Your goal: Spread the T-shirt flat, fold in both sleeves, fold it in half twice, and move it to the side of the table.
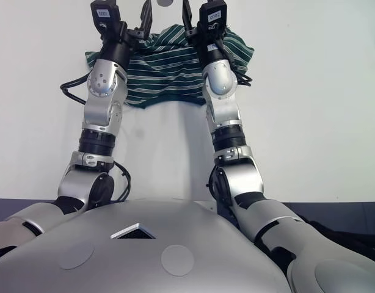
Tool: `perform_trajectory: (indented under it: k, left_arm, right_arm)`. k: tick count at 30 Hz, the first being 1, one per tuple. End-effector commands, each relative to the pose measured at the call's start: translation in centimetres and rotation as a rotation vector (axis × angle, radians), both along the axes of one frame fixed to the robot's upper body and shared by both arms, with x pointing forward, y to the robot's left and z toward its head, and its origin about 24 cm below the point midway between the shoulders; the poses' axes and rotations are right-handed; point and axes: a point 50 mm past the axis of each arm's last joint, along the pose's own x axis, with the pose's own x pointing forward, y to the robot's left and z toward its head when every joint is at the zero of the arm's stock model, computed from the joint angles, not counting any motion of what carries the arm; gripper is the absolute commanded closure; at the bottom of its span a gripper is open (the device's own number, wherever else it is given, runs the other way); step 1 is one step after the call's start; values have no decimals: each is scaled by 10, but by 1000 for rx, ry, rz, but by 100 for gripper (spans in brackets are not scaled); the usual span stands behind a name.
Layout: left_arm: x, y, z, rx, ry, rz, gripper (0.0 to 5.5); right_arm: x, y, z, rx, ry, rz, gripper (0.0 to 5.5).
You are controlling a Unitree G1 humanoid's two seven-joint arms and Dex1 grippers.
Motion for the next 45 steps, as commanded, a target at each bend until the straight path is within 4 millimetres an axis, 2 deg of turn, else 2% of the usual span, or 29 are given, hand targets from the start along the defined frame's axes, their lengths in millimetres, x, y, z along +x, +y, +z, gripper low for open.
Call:
perform_trajectory:
  k: [1, 2, 4, 5, 6, 7, 9, 12, 14, 16, 20, 23, 29, 35, 38, 41, 45]
  left_arm:
    - [-3, -9, 7, 3, -31, -87, 132]
    - [-3, -11, 7, 20, -41, -105, 132]
    - [1, -7, 23, 106, -120, -162, 132]
    - [1, -5, 31, 188, -173, -223, 132]
    - [-6, 2, 34, 353, -214, -352, 132]
    - [-16, 9, 29, 517, -221, -474, 132]
    - [-46, 22, 3, 804, -153, -726, 132]
    - [-88, 40, -28, 950, -47, -914, 132]
    - [-102, 51, -38, 1030, -46, -953, 132]
    - [-104, 57, -40, 1093, -84, -931, 132]
    - [-88, 83, -34, 1368, -217, -772, 132]
    - [-86, 92, -44, 1471, -222, -777, 132]
    - [-86, 80, -51, 1462, -281, -811, 132]
    - [-84, 81, -55, 1449, -246, -810, 223]
    - [-83, 80, -57, 1436, -239, -816, 276]
    - [-83, 80, -56, 1423, -236, -816, 325]
    - [-82, 81, -56, 1414, -224, -808, 391]
  right_arm:
    - [1, -4, 4, 10, -15, -29, 302]
    - [0, -5, 5, -2, -25, -27, 302]
    - [1, -18, 13, -46, -50, -11, 302]
    - [2, -25, 16, -87, -66, 18, 302]
    - [-2, -31, 19, -191, -97, 105, 302]
    - [-10, -39, 18, -288, -107, 197, 302]
    - [-39, -57, 4, -456, -61, 342, 302]
    - [-79, -75, -16, -567, 33, 442, 302]
    - [-105, -81, -31, -651, 64, 503, 302]
    - [-123, -85, -41, -748, 49, 555, 302]
    - [-141, -106, -56, -932, 28, 571, 302]
    - [-139, -115, -57, -967, 14, 557, 302]
    - [-128, -127, -58, -1006, -9, 460, 302]
    - [-113, -130, -66, -1142, -34, 401, 302]
    - [-108, -111, -72, -1176, -78, 461, 302]
    - [-106, -104, -75, -1194, -80, 486, 302]
    - [-104, -105, -75, -1200, -70, 492, 372]
